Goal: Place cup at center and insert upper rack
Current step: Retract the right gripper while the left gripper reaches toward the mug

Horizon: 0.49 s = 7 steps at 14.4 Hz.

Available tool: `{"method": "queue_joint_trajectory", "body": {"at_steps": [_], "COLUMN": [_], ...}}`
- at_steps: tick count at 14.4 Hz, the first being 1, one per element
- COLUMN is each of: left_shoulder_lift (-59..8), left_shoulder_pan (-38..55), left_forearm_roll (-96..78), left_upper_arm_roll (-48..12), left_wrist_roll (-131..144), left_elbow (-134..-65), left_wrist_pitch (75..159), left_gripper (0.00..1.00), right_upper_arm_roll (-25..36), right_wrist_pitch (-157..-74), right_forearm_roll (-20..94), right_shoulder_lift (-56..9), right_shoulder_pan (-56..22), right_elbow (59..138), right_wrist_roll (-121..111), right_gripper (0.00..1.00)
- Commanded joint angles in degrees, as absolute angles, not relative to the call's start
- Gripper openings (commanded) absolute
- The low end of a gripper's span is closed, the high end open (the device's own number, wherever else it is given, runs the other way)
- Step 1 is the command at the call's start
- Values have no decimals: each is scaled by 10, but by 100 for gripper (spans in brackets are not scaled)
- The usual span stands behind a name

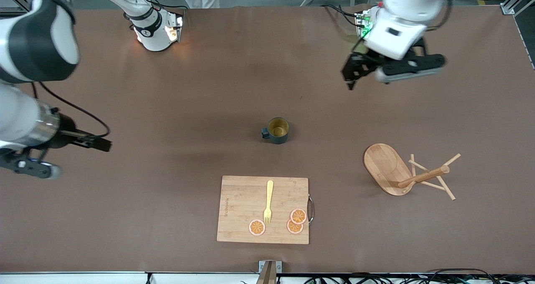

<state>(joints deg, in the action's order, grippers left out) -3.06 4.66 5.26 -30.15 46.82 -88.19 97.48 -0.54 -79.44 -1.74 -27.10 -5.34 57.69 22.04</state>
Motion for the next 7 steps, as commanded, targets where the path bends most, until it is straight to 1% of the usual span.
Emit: {"method": "queue_joint_trajectory", "body": {"at_steps": [1,2,5,7], "left_shoulder_lift": [-61,-71,-131,-177], "left_shoulder_pan": [89,117,190,240], "left_forearm_roll": [103,119,177,240], "left_upper_arm_roll": [-328,-328,-328,-327], "left_wrist_roll": [582,629,773,855], "left_elbow": [-870,-870,-870,-869], "left_wrist_pitch": [988,1005,1069,1092], "left_gripper": [100,100,100,100], "right_upper_arm_roll": [-15,-2,52,66], "right_wrist_pitch": [-796,-799,-813,-836], "right_forearm_roll": [-25,-19,16,22], "right_shoulder_lift": [-237,-226,-177,-139], "right_shoulder_pan": [-10,4,23,25], "right_elbow": [605,612,675,722], "right_wrist_roll": [201,176,58,-1], "right_gripper": [100,100,100,100]}}
